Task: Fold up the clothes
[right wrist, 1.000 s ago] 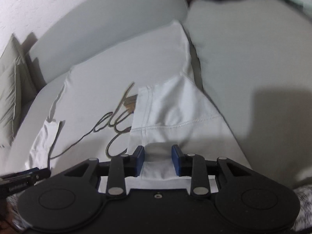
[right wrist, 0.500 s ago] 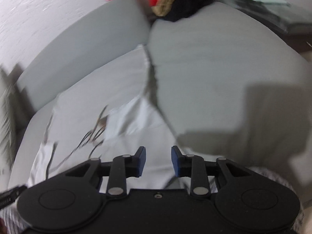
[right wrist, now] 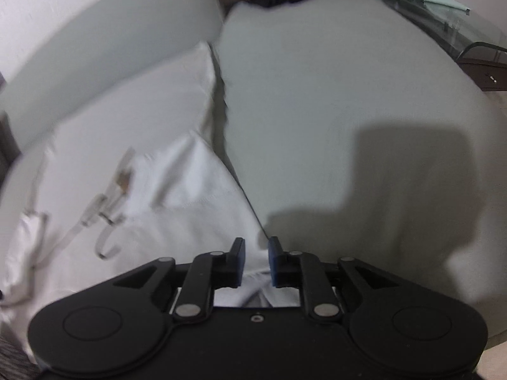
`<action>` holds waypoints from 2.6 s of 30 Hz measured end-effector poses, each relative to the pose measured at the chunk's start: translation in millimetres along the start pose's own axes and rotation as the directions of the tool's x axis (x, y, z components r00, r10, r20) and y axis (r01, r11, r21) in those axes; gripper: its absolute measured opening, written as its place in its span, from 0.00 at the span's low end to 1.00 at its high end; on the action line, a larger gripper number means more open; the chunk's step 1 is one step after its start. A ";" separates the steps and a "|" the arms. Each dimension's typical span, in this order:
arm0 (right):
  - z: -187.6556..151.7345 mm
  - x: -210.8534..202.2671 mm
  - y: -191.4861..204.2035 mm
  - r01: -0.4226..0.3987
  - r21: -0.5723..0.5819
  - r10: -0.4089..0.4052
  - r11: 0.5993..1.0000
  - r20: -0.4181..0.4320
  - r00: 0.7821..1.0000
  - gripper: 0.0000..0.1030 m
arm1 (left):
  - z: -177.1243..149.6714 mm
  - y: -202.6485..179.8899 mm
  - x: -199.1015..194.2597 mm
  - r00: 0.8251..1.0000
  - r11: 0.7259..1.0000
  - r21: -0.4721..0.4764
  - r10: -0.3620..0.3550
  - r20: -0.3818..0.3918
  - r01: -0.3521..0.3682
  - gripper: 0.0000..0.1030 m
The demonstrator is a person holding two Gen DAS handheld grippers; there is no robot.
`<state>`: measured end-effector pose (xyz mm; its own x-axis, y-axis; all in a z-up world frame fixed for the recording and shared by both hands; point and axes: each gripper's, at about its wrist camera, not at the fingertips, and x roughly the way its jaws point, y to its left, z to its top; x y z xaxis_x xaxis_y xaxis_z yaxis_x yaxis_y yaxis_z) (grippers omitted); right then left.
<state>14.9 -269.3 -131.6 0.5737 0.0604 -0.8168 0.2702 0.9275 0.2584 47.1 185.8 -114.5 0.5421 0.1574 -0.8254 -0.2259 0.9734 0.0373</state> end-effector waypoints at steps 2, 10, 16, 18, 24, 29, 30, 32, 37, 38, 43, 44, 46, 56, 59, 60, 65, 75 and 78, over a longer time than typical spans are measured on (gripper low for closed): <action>6.5 0.3 2.1 -0.051 0.022 0.050 0.998 0.020 0.999 0.16 | 6.8 -2.8 3.6 1.000 1.000 0.002 -0.012 0.017 0.012 0.39; 21.1 51.5 47.7 -0.125 -0.029 0.123 0.992 -0.064 0.990 0.15 | 26.7 -37.6 57.4 0.984 0.989 0.099 0.123 -0.125 -0.111 0.37; 23.5 33.8 50.3 -0.139 -0.039 0.138 0.990 -0.022 0.990 0.15 | 30.2 -29.7 22.1 0.997 0.995 0.089 0.043 0.067 -0.049 0.33; 30.6 33.0 50.5 -0.159 -0.020 0.159 0.987 0.007 0.987 0.16 | 36.5 -37.0 22.7 0.994 0.994 0.109 -0.032 0.103 0.020 0.33; 40.2 77.6 62.6 -0.157 0.006 0.157 0.988 -0.079 0.985 0.15 | 51.5 -51.6 86.6 0.995 0.995 0.080 -0.060 -0.080 0.067 0.24; 40.4 65.2 59.0 -0.186 0.021 0.187 0.982 -0.074 0.979 0.16 | 42.0 -36.0 62.2 0.995 0.993 0.062 -0.101 -0.023 0.102 0.28; 38.6 54.6 55.3 -0.209 0.038 0.211 0.977 -0.065 0.975 0.18 | 35.3 -33.1 47.8 0.995 0.992 0.067 -0.104 0.007 0.103 0.31; 32.4 29.3 47.8 -0.249 0.060 0.252 0.967 -0.041 0.967 0.26 | 18.7 -28.1 19.0 0.991 0.992 0.059 -0.119 0.063 0.116 0.49; 4.1 -27.6 28.2 -0.338 0.088 0.339 0.937 0.004 0.941 0.36 | -32.6 -33.7 -33.7 0.979 0.982 0.083 -0.178 0.102 0.170 0.65; -3.9 -36.5 26.3 -0.350 0.085 0.351 0.933 0.004 0.936 0.40 | -42.6 -38.9 -42.2 0.978 0.980 0.102 -0.181 0.100 0.171 0.66; -34.0 -64.5 27.4 -0.368 0.032 0.368 0.929 -0.001 0.930 0.52 | -74.2 -72.3 -81.1 0.971 0.964 0.176 -0.220 0.095 0.202 0.76; -37.7 -68.5 28.7 -0.373 0.021 0.374 0.927 -0.002 0.928 0.56 | -77.1 -79.4 -91.7 0.969 0.960 0.202 -0.220 0.110 0.195 0.77; -41.6 -77.7 31.1 -0.391 0.002 0.391 0.921 0.002 0.921 0.66 | -83.3 -90.5 -112.3 0.962 0.949 0.258 -0.224 0.156 0.180 0.83; -53.7 -127.8 16.5 -0.428 -0.008 0.426 0.904 0.106 0.898 0.77 | -101.2 -108.9 -149.1 0.932 0.918 0.355 -0.272 0.240 0.177 0.88; -54.4 -132.0 18.8 -0.414 -0.017 0.413 0.910 0.126 0.902 0.78 | -98.9 -105.2 -144.3 0.930 0.923 0.329 -0.283 0.235 0.198 0.88; -53.9 -133.3 20.3 -0.407 -0.019 0.406 0.913 0.133 0.904 0.79 | -97.6 -103.8 -142.8 0.928 0.924 0.323 -0.287 0.236 0.204 0.88; -50.9 -132.1 34.6 -0.368 -0.027 0.368 0.929 0.147 0.918 0.81 | -92.3 -96.7 -129.1 0.929 0.931 0.283 -0.297 0.219 0.231 0.90; -39.4 -88.7 53.5 -0.308 -0.056 0.310 0.950 0.038 0.950 0.81 | -79.8 -94.3 -83.9 0.953 0.941 0.239 -0.275 0.126 0.240 0.90; -28.6 -67.8 55.9 -0.296 -0.039 0.297 0.955 0.025 0.955 0.81 | -71.8 -95.2 -72.6 0.959 0.942 0.264 -0.247 0.135 0.205 0.90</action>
<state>-31.0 -210.9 -76.5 0.6472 0.3237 -0.6902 0.0585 0.8816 0.4683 -28.8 69.8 -98.5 0.6855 -0.0671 -0.7250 0.1125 0.9935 0.0144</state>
